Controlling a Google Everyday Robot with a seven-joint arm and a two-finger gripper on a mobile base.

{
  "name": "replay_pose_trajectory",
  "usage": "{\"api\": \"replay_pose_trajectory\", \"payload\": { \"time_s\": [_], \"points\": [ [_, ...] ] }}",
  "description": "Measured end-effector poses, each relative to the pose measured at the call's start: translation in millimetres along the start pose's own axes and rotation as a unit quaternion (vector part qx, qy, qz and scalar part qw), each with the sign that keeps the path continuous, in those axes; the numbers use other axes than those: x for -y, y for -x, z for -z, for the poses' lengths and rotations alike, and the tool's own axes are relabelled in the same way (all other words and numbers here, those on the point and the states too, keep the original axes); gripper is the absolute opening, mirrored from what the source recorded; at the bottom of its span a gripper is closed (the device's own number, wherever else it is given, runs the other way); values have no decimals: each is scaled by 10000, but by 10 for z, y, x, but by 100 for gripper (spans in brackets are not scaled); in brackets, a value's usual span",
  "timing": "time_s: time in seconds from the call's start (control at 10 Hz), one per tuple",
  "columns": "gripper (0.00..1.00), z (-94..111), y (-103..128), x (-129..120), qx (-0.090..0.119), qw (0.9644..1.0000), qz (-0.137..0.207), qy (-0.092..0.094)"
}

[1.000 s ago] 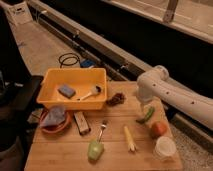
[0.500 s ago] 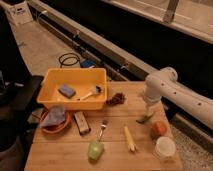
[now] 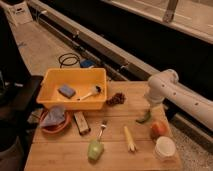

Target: Place pepper in tray

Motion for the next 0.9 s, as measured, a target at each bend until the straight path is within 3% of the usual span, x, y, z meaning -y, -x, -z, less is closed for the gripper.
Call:
{"api": "replay_pose_trajectory", "payload": {
  "time_s": [0.2, 0.6, 0.9],
  "points": [
    [74, -169, -53, -20, -24, 9999, -77, 127],
    [73, -490, 5, -157, 151, 9988, -173, 442],
    [48, -580, 6, -259, 269, 9980, -198, 538]
  ]
}}
